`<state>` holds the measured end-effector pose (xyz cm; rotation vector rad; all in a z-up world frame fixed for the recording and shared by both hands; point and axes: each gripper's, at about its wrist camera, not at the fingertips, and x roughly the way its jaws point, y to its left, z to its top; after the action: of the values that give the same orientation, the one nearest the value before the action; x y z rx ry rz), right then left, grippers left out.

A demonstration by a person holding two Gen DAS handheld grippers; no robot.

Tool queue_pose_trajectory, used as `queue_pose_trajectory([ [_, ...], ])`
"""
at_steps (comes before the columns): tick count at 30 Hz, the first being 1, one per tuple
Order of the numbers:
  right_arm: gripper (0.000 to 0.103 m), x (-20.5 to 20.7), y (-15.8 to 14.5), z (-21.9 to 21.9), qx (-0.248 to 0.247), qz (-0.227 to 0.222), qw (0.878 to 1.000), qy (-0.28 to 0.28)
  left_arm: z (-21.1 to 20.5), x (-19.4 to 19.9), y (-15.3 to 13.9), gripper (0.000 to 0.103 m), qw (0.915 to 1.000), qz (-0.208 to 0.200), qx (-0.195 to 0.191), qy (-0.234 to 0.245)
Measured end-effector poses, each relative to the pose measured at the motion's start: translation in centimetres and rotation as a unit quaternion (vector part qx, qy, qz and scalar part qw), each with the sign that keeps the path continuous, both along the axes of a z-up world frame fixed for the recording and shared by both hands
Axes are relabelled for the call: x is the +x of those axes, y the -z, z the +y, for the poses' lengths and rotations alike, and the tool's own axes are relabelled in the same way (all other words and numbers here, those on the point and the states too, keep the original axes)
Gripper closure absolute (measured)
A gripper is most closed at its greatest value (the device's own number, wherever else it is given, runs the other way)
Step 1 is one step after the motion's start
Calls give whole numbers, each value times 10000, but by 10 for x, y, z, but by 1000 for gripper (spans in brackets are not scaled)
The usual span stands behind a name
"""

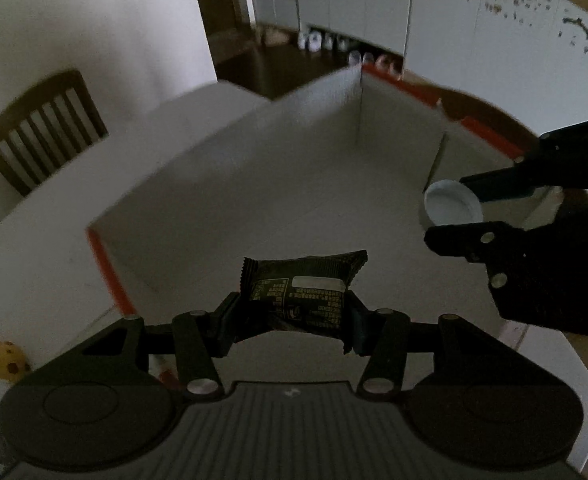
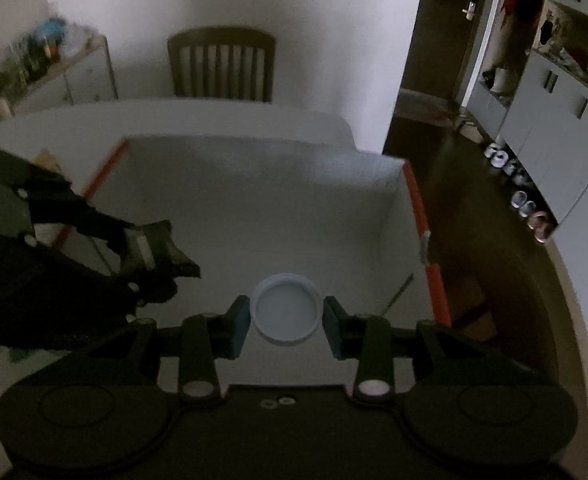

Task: Organize objects
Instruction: 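Carry the black packet and white bowl with both tools into the red shoebox, then open both tools to release the packet and bowl inside the box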

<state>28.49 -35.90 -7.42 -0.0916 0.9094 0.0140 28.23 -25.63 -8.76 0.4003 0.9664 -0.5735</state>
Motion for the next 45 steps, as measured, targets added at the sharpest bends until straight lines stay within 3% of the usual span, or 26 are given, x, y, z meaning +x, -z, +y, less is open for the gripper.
queue_pose_trajectory([
  [6,65,23,32,-1,-134,576,9981,-158,-20,19,28,51,9980,339,530,101],
  [18,65,47,60,-2,-241,1221,9921,-169,-35,40,56,49,9893,1131,911,149],
  [23,64,48,60,0,-221,1282,9913,-210,-34,42,57,43,9876,1258,929,151],
  [26,62,46,59,0,-177,1314,9909,-231,-31,43,58,34,9862,1390,894,126],
  [36,53,32,44,-6,15,1192,9926,-244,-24,24,46,22,9881,1126,1026,225],
  [45,42,14,12,-21,266,788,9958,-370,-2,6,19,17,9932,1019,542,153],
])
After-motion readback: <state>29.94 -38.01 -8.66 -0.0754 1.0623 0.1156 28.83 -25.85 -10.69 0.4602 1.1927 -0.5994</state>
